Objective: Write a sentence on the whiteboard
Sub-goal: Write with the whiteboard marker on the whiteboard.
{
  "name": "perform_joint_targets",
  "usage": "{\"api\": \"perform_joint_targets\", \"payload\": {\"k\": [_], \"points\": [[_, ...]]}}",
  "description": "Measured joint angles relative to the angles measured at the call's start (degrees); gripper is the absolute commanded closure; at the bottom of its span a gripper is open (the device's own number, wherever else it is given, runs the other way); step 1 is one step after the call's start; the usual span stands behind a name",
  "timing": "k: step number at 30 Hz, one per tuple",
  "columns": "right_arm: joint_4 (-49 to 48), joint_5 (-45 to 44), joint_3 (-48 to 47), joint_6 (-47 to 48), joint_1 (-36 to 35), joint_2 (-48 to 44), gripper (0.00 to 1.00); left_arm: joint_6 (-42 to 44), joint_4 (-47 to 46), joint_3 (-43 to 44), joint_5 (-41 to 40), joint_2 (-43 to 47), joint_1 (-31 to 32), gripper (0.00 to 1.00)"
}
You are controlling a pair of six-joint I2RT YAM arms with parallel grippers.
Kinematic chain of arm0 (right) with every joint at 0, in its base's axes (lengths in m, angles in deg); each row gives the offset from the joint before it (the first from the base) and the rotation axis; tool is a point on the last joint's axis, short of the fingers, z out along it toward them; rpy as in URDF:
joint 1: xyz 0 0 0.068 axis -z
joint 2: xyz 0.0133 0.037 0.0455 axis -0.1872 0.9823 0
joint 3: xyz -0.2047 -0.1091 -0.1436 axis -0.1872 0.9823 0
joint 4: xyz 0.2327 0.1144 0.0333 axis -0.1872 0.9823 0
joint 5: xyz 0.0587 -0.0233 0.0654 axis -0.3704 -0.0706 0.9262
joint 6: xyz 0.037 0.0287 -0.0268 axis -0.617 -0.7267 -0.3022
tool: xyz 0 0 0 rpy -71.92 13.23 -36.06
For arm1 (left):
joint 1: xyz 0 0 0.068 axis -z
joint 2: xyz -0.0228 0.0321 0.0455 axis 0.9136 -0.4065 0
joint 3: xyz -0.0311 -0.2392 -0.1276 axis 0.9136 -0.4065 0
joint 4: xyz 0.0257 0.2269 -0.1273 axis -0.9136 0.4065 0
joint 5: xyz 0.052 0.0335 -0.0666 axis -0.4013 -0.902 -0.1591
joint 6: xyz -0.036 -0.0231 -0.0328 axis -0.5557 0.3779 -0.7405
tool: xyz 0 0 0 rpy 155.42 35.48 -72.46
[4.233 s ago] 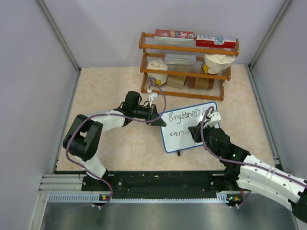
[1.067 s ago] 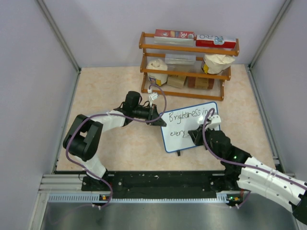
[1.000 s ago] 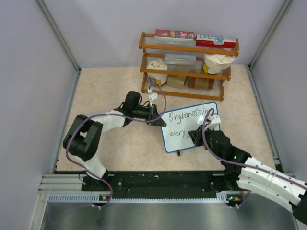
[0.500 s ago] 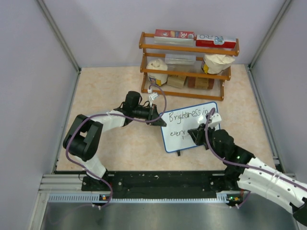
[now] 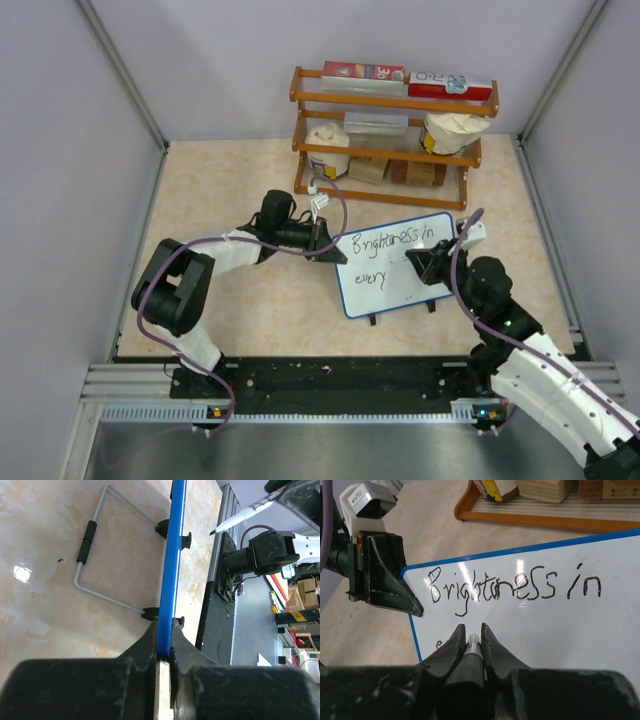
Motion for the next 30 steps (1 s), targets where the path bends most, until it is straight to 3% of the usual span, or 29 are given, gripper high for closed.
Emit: {"api": "perform_joint_targets", "payload": {"k": [7, 18, 30], "points": [[2.5, 1.4, 0.1, 0.1, 2.4, -4.7, 1.00, 0.0, 0.0, 0.0, 0.0, 0.0, 0.0, 1.00], [7.2, -1.6, 2.7, 0.2, 2.5, -4.5, 1.00, 0.0, 0.0, 0.0, 0.0, 0.0, 0.0, 1.00], [5.7, -3.9, 3.0, 0.1, 2.5, -2.9, 1.00, 0.0, 0.0, 0.0, 0.0, 0.0, 0.0, 1.00]]}}
